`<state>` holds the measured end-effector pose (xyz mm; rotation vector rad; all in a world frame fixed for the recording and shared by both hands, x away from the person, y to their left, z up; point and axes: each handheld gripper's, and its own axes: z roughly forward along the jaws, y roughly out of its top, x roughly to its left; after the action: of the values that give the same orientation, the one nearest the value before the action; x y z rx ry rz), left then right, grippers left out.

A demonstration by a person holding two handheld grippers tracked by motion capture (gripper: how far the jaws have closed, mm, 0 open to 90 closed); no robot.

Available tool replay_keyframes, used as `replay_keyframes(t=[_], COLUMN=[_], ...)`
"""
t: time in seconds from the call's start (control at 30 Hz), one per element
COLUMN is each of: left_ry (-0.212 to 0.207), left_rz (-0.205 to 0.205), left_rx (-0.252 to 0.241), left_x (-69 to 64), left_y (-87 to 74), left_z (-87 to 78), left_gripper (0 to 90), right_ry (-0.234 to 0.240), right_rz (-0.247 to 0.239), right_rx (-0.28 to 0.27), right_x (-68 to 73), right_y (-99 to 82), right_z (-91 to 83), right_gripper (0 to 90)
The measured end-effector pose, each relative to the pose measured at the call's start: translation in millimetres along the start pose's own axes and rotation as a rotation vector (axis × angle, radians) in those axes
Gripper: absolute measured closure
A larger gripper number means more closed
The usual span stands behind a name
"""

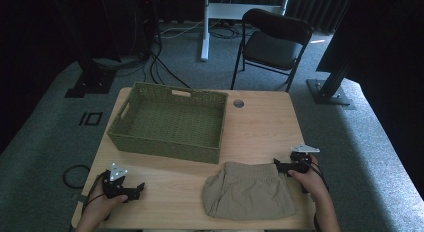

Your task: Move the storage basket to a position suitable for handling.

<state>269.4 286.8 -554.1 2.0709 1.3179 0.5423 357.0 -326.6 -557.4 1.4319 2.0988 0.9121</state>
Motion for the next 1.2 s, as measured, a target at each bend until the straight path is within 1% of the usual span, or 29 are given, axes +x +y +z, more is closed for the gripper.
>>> replay_keyframes(t=[0.07,0.1,0.13,0.17,0.2,0.23,0.3,0.33,0.37,0.4,0.47,0.53,0.57,0.63,0.7,0.73,0.77,0.8,0.87,0.97,1.0,1.03,1.07,1.13,1.17,1.2], left_ry=[-0.005,-0.02,-0.02,-0.019,-0.019,-0.002,0.0,0.0,0.003,0.004,0.014,0.01,0.008,0.002,-0.004,-0.004,-0.002,0.001,0.003,0.005,0.005,0.003,0.006,0.001,0.001,-0.002], left_rz=[-0.007,-0.026,-0.026,-0.037,-0.037,-0.031,-0.037,-0.037,-0.029,-0.033,-0.027,-0.027,-0.03,-0.029,-0.031,-0.031,-0.028,-0.036,-0.018,-0.015,-0.015,-0.012,0.006,0.017,0.017,0.025], left_rx=[-0.004,-0.013,-0.013,-0.015,-0.015,-0.008,-0.007,-0.007,-0.004,-0.006,-0.007,-0.018,-0.028,-0.04,-0.057,-0.057,-0.064,-0.082,-0.091,-0.112,-0.112,-0.118,-0.137,-0.152,-0.152,-0.169], left_x=[0.9,3.5,3.5,5.9,5.9,9.1,13.4,13.4,15.9,17.7,20.5,23.6,25.2,27.6,30.0,30.0,31.6,34.9,37.7,41.3,41.3,42.4,44.9,46.5,46.5,47.4], left_y=[-0.2,-0.2,-0.2,-0.2,-0.2,-0.5,0.1,0.1,1.5,2.5,5.1,8.2,10.2,14.7,20.2,20.2,23.1,29.3,35.5,45.1,45.1,48.3,55.5,63.5,63.5,70.7], left_z=[-0.3,-0.9,-0.9,-1.1,-1.1,-1.2,-1.7,-1.7,-2.5,-3.0,-4.7,-6.4,-7.4,-10.2,-13.3,-13.3,-15.0,-18.2,-21.9,-27.5,-27.5,-28.9,-32.3,-35.9,-35.9,-38.7], left_gripper=[0.8,0.8,0.9,0.9,0.9,0.9,0.9,0.9,0.9,1.0,1.0,1.0,1.0,1.0,1.0,1.0,1.0,1.0,1.0,1.0,1.0,1.0,1.0,1.0,1.0,1.0], right_ry=[0.0,0.001,0.001,0.003,0.003,-0.003,-0.014,-0.014,-0.023,-0.022,-0.017,-0.014,-0.015,-0.013,0.0,0.0,0.006,0.017,0.026,0.046,0.046,0.059,0.068,0.083,0.083,0.091], right_rz=[0.001,0.002,0.002,0.008,0.008,0.013,0.054,0.054,0.059,0.065,0.072,0.075,0.069,0.059,0.05,0.05,0.045,0.042,0.03,0.012,0.012,0.003,-0.003,-0.011,-0.011,-0.009], right_rx=[0.001,0.0,0.0,-0.001,-0.001,-0.002,-0.024,-0.024,-0.039,-0.046,-0.061,-0.075,-0.082,-0.091,-0.103,-0.103,-0.11,-0.122,-0.133,-0.148,-0.148,-0.158,-0.162,-0.169,-0.169,-0.176], right_x=[0.0,-0.3,-0.3,-0.6,-0.6,-0.8,-2.7,-2.7,-2.7,-2.4,-1.5,0.1,1.1,4.6,8.9,8.9,11.4,16.5,22.5,31.7,31.7,38.6,42.4,49.9,49.9,53.7], right_y=[0.1,0.2,0.2,0.4,0.4,0.7,4.5,4.5,8.5,11.2,17.0,23.4,26.6,33.2,39.3,39.3,42.3,48.1,53.5,61.0,61.0,66.0,68.5,73.2,73.2,75.5], right_z=[0.0,0.0,0.0,0.0,0.0,0.3,-0.2,-0.2,-2.1,-3.5,-6.6,-10.2,-12.0,-15.7,-18.9,-18.9,-20.5,-23.2,-25.4,-28.3,-28.3,-30.0,-30.5,-31.0,-31.0,-31.0], right_gripper=[11.5,11.5,11.5,11.7,11.7,12.6,12.9,12.9,12.9,12.9,12.9,12.9,12.9,12.9,12.9,12.9,12.9,12.9,12.9,12.9,12.9,12.9,12.9,12.9,12.9,12.9])
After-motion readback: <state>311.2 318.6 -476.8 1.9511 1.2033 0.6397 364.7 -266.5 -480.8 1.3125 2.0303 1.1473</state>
